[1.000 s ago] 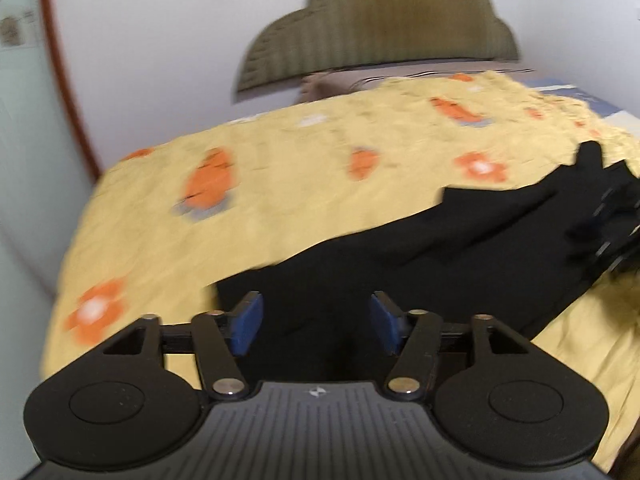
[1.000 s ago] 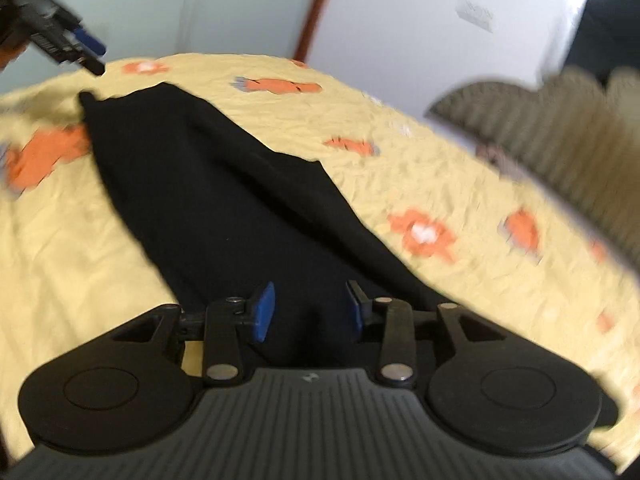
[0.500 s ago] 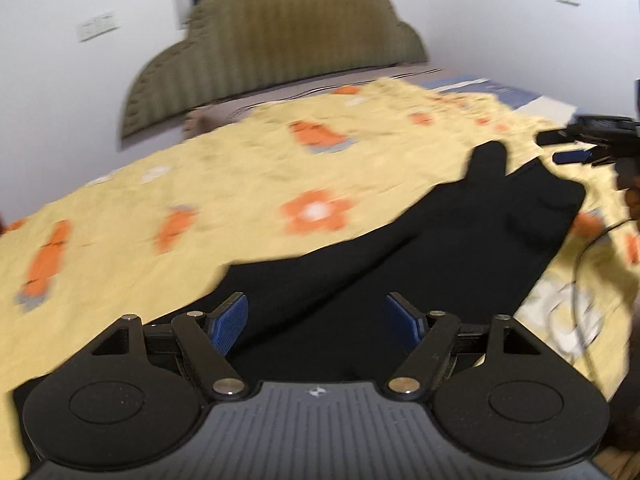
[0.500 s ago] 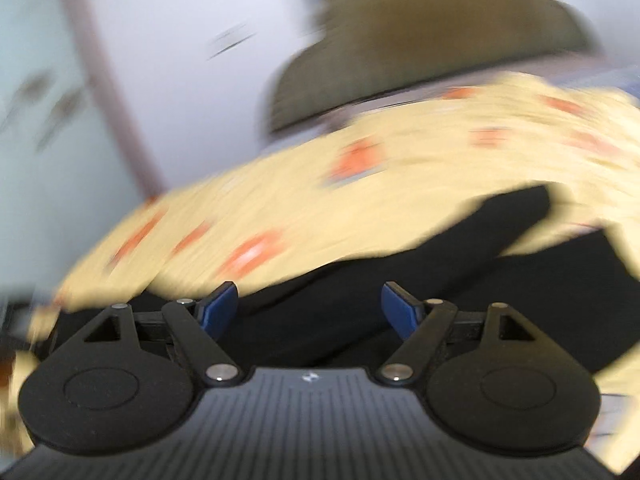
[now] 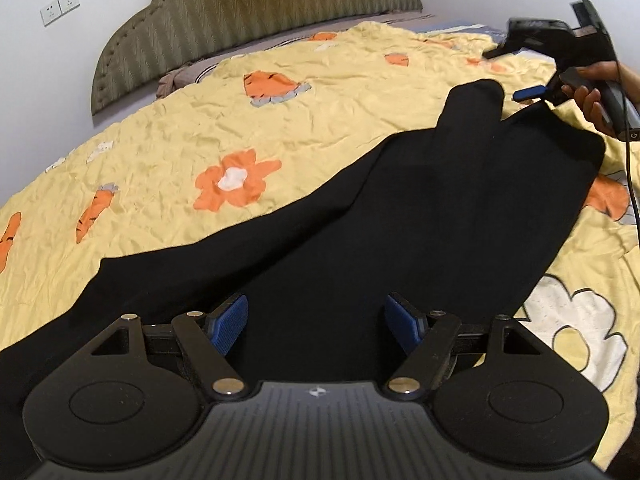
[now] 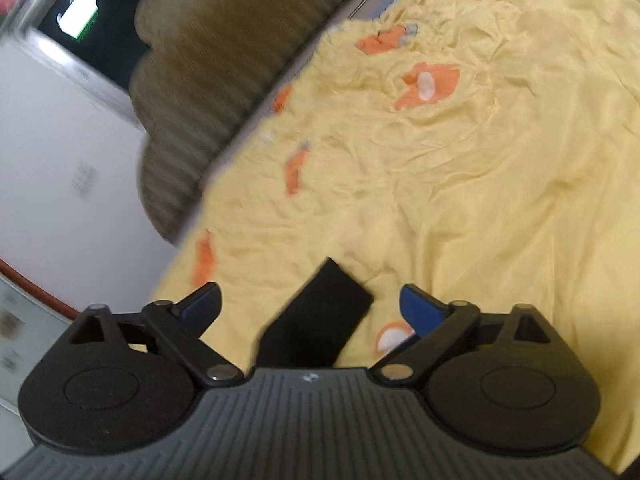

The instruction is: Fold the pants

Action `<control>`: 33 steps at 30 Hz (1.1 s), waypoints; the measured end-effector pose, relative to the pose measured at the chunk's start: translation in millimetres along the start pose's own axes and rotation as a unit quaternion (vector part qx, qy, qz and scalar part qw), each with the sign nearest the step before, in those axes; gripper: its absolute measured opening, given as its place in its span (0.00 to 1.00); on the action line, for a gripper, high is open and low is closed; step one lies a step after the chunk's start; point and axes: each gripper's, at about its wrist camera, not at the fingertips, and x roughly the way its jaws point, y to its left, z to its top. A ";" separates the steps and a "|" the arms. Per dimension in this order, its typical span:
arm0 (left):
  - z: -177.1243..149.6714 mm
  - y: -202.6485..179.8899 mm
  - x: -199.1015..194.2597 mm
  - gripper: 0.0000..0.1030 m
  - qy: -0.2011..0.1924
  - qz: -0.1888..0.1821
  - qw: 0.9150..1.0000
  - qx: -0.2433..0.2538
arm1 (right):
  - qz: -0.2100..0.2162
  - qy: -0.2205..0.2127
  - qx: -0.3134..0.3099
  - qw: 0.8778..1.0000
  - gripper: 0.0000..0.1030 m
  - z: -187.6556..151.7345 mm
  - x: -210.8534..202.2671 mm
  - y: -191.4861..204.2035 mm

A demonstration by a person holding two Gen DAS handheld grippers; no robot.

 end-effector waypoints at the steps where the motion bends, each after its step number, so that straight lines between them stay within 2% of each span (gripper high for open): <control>1: 0.1 -0.6 1.9 0.73 0.004 0.000 1.000 -0.001 | 0.001 0.015 -0.026 1.000 0.86 -1.8 5.7 5.1; 2: -0.3 -1.0 3.6 0.73 0.007 0.001 1.000 -0.003 | -0.025 0.028 -0.053 0.998 0.80 -3.1 13.2 12.2; 4: -0.3 -2.4 5.2 0.73 0.007 0.001 1.000 -0.003 | -0.076 0.052 -0.101 0.991 0.34 -6.6 28.0 23.6; 5: -0.6 -2.7 4.8 0.73 0.006 0.003 1.000 -0.002 | -0.098 0.060 -0.122 0.986 0.27 -6.9 34.2 27.9; 6: -1.1 -3.0 4.6 0.73 0.004 0.003 1.000 -0.001 | -0.113 0.063 -0.140 0.982 0.12 -6.2 37.0 31.9; 8: -1.2 -2.7 5.5 0.74 0.003 0.002 1.000 -0.001 | -0.100 0.065 -0.153 0.981 0.09 -2.1 32.7 39.3; 11: -0.8 1.0 5.2 0.74 0.007 -0.005 1.000 -0.006 | -0.083 0.061 -0.185 0.977 0.09 4.0 10.2 64.2; 14: -0.7 4.8 5.0 0.74 0.010 -0.010 1.000 -0.010 | -0.066 0.051 -0.240 0.967 0.08 7.8 -33.3 99.0; 18: 0.9 10.4 11.6 0.80 0.011 -0.013 0.999 -0.029 | -0.077 0.029 -0.335 0.938 0.08 3.9 -97.8 143.0; 20: 2.2 13.3 17.2 0.80 0.020 -0.016 0.999 -0.047 | -0.107 0.018 -0.381 0.918 0.07 2.8 -108.9 159.4; 21: 3.1 14.3 20.3 0.80 0.025 -0.017 0.998 -0.056 | -0.133 0.009 -0.395 0.909 0.18 4.6 -103.9 163.1; 22: 4.1 14.6 21.4 0.80 0.026 -0.016 0.997 -0.064 | -0.176 -0.010 -0.406 0.897 0.52 7.3 -91.7 163.8; 23: 5.5 13.9 21.3 0.80 0.027 -0.014 0.997 -0.067 | -0.242 -0.043 -0.423 0.872 0.74 9.9 -72.2 161.2; 24: 6.7 12.7 20.4 0.80 0.028 -0.013 0.997 -0.067 | -0.297 -0.073 -0.444 0.842 0.89 10.3 -51.7 155.3; 25: 7.4 10.9 18.6 0.80 0.026 -0.014 0.998 -0.064 | -0.332 -0.072 -0.458 0.821 0.72 11.4 -31.3 145.2; 26: 7.3 8.9 16.7 0.80 0.023 -0.016 0.998 -0.061 | -0.349 -0.049 -0.446 0.822 0.59 14.1 -17.0 134.0; 27: 6.6 7.2 16.1 0.80 0.021 -0.016 0.998 -0.058 | -0.321 -0.033 -0.397 0.859 0.42 18.3 -17.8 121.9; 28: 6.2 5.6 16.0 0.80 0.022 -0.016 0.998 -0.054 | -0.261 -0.027 -0.336 0.904 0.44 21.9 -28.8 108.8; 29: 5.4 3.9 16.1 0.80 0.021 -0.014 0.998 -0.049 | -0.213 -0.027 -0.286 0.934 0.45 22.9 -40.6 95.9; 30: 4.8 2.2 16.2 0.80 0.020 -0.012 0.999 -0.045 | -0.176 -0.035 -0.243 0.953 0.48 20.6 -54.3 81.3; 31: 4.9 1.4 16.0 0.80 0.018 -0.010 0.999 -0.043 | -0.156 -0.040 -0.207 0.965 0.50 16.5 -67.5 65.7; 33: 4.9 2.1 15.1 0.80 0.018 -0.009 0.999 -0.046 | -0.129 -0.036 -0.149 0.980 0.51 6.2 -87.5 36.5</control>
